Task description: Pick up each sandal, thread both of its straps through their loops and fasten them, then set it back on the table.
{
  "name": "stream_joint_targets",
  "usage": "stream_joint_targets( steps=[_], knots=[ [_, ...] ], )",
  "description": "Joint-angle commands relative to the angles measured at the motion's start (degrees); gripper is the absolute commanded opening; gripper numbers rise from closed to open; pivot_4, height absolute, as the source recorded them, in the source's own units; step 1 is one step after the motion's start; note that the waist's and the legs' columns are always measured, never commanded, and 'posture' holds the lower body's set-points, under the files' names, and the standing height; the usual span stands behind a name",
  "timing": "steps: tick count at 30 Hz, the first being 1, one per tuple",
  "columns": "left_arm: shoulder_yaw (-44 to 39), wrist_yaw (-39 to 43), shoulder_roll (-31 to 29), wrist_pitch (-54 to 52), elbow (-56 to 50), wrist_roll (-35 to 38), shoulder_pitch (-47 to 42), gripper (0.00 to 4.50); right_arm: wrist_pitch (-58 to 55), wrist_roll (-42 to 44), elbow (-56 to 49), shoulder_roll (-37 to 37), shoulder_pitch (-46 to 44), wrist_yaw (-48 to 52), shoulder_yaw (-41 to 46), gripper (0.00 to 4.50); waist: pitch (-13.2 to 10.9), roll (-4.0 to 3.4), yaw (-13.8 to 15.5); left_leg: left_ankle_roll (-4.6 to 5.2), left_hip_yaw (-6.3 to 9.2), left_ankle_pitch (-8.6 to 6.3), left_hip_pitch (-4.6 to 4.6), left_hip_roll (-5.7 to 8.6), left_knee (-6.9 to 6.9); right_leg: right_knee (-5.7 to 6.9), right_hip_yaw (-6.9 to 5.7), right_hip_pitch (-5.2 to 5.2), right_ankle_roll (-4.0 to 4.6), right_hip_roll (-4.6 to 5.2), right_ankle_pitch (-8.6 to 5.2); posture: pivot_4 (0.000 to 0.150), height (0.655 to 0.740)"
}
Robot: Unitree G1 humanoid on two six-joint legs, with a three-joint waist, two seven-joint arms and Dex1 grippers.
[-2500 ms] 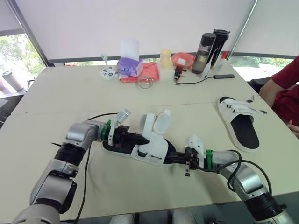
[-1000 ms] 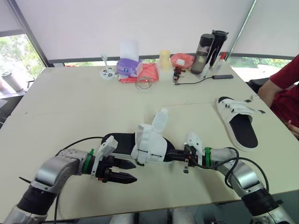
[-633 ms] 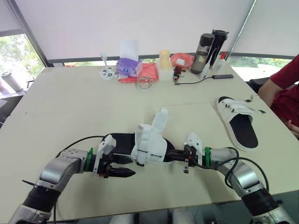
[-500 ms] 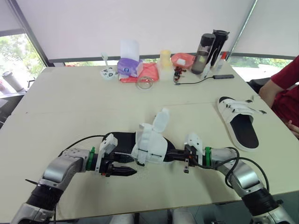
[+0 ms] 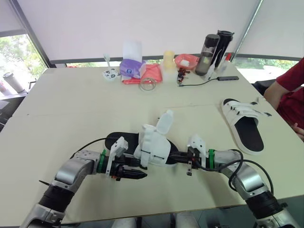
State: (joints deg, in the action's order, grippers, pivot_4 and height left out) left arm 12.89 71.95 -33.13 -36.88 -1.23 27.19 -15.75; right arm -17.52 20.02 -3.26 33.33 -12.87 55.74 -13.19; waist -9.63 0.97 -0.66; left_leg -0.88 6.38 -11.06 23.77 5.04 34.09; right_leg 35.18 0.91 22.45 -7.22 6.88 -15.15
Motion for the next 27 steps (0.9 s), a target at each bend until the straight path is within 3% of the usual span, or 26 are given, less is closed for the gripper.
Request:
stream_joint_targets(
  steps=[1, 3, 10, 18, 22, 27],
  knots=[
    [0.62, 0.19, -0.21, -0.49, -1.65, 0.47, 0.64, 0.94, -1.86, -4.10, 4.21, 0.46, 0.77, -2.70, -0.17, 0.00, 0.00, -0.01, 0.00, 0.00, 0.00, 0.00, 0.05, 0.00, 0.00, 0.00, 0.00, 0.03, 0.00, 0.00, 0.00, 0.150, 0.7400],
    [0.56, 0.53, -0.74, -1.12, -2.44, 0.87, 1.40, 0.07, -1.77, -4.20, 4.34, 0.43, 0.81, -2.69, -0.21, 0.00, 0.01, -0.01, 0.02, 0.00, 0.00, 0.00, 0.05, 0.00, 0.00, 0.00, -0.02, 0.08, 0.00, 0.00, 0.00, 0.150, 0.7400],
    [-0.35, 0.67, -2.14, -3.26, -4.72, 2.34, 3.28, 0.07, -1.72, -4.43, 4.37, 0.39, 0.87, -2.44, -0.23, 0.00, 0.01, -0.02, -0.12, 0.00, 0.01, 0.00, 0.21, 0.00, 0.00, 0.00, -0.02, 0.19, 0.00, 0.00, 0.00, 0.150, 0.7400],
    [-2.44, 4.37, -9.90, -7.81, -12.17, 7.54, 9.09, 0.07, -1.38, -4.55, 5.03, 0.41, 0.58, -2.30, -0.28, 0.00, 0.00, -0.03, -0.16, 0.00, 0.01, 0.00, 0.29, -0.02, -0.01, 0.01, -0.02, 0.32, 0.01, -0.02, 0.01, 0.150, 0.7400],
    [-3.91, 8.04, -16.52, -10.27, -18.43, 11.98, 14.72, 0.07, -1.07, -4.73, 6.00, -0.09, 0.05, -2.43, -0.48, 0.00, -0.02, -0.05, -0.34, 0.00, 0.00, 0.00, 0.43, -0.03, -0.01, 0.00, -0.02, 0.35, 0.02, 0.01, 0.01, 0.150, 0.7400],
    [-4.86, 8.07, -18.68, -11.58, -22.00, 15.11, 16.84, 0.07, -0.78, -4.74, 6.46, -0.18, -0.20, -2.43, -0.53, 0.00, -0.01, -0.08, -0.33, 0.00, -0.01, 0.00, 0.53, -0.03, -0.01, 0.00, -0.02, 0.60, 0.02, 0.02, 0.01, 0.150, 0.7400]
  ],
)
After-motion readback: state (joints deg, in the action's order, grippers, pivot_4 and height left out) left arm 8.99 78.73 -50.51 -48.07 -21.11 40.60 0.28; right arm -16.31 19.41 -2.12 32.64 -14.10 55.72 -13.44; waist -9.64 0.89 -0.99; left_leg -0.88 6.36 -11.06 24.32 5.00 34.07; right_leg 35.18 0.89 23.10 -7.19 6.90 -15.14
